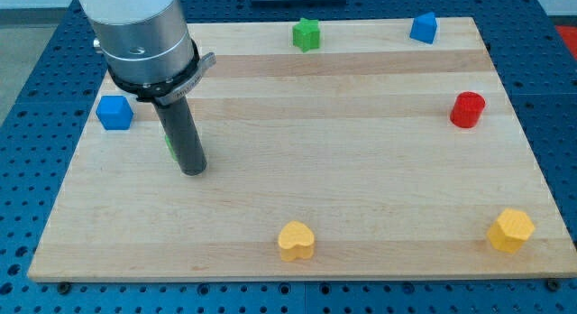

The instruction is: Slide green circle towards the center left

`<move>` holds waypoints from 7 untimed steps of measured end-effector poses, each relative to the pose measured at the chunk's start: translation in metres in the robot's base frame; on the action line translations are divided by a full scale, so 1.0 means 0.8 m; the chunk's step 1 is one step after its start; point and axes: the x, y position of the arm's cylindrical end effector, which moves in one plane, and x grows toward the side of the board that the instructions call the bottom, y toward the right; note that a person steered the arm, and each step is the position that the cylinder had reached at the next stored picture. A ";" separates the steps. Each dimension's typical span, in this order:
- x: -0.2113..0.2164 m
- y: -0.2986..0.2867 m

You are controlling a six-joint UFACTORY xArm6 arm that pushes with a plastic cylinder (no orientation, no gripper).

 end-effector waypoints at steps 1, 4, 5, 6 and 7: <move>0.030 -0.001; 0.007 -0.028; -0.004 -0.030; -0.015 -0.034; -0.029 -0.036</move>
